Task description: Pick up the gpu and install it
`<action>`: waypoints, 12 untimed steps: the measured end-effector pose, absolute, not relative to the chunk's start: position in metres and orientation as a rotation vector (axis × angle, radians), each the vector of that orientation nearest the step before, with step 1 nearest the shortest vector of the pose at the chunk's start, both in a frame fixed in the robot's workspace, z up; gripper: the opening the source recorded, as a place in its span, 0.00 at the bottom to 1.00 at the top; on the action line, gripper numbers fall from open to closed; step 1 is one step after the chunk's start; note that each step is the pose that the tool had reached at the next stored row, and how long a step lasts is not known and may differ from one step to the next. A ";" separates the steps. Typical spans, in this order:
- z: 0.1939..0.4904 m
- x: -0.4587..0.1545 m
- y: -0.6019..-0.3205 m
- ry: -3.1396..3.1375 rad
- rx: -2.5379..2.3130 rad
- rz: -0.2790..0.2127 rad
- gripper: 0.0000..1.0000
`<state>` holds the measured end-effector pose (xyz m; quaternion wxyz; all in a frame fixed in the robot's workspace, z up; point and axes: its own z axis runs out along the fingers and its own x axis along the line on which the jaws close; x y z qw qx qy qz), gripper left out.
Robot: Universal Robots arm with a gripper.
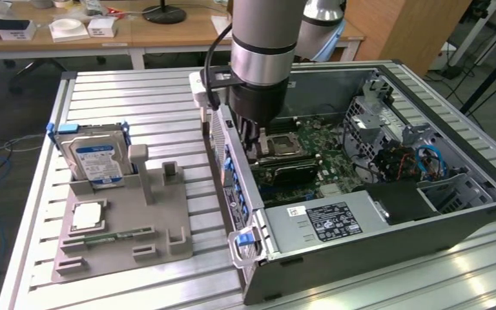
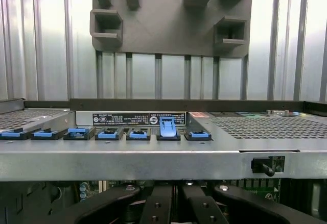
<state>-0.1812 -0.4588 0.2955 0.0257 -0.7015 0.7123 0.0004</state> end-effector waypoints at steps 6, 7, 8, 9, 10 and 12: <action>0.297 -0.182 -0.458 2.196 -2.162 0.004 0.11; 0.297 -0.182 -0.458 2.192 -2.158 0.013 0.11; 0.297 -0.182 -0.458 2.186 -2.153 0.024 0.11; 0.297 -0.184 -0.458 2.184 -2.151 0.027 0.11; 0.297 -0.186 -0.458 2.183 -2.152 0.026 0.11; 0.297 -0.187 -0.458 2.184 -2.152 0.026 0.11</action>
